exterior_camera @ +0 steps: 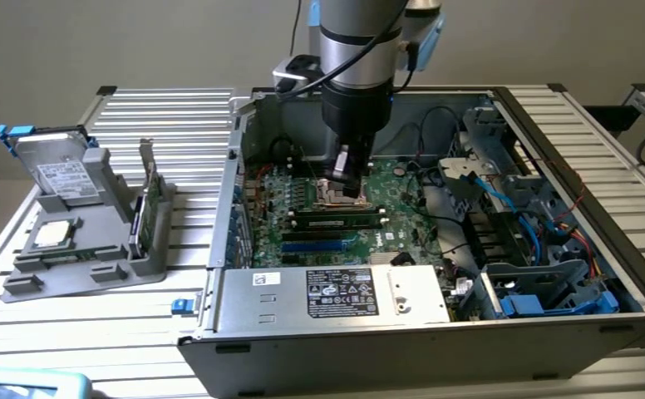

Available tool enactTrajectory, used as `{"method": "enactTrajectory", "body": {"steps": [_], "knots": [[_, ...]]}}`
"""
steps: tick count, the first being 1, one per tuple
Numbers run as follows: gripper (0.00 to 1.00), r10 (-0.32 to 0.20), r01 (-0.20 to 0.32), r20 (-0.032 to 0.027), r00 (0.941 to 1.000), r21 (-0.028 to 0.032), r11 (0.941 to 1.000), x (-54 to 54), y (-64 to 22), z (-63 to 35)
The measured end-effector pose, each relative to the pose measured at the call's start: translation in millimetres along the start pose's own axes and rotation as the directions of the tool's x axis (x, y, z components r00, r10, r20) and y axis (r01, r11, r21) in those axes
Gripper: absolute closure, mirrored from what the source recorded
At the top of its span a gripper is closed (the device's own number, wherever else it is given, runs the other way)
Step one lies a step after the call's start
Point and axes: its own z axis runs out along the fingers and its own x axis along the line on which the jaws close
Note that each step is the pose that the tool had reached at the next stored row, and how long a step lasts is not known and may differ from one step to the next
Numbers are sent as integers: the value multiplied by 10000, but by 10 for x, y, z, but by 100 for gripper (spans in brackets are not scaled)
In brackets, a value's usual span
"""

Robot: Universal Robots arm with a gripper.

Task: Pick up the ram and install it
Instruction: 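Press down the ram until it locks into place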

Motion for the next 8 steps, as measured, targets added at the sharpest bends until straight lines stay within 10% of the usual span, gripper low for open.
{"method": "enactTrajectory", "body": {"steps": [8], "knots": [[89,1364,-1364,-62,9906,41,9907,0,0,1]]}}
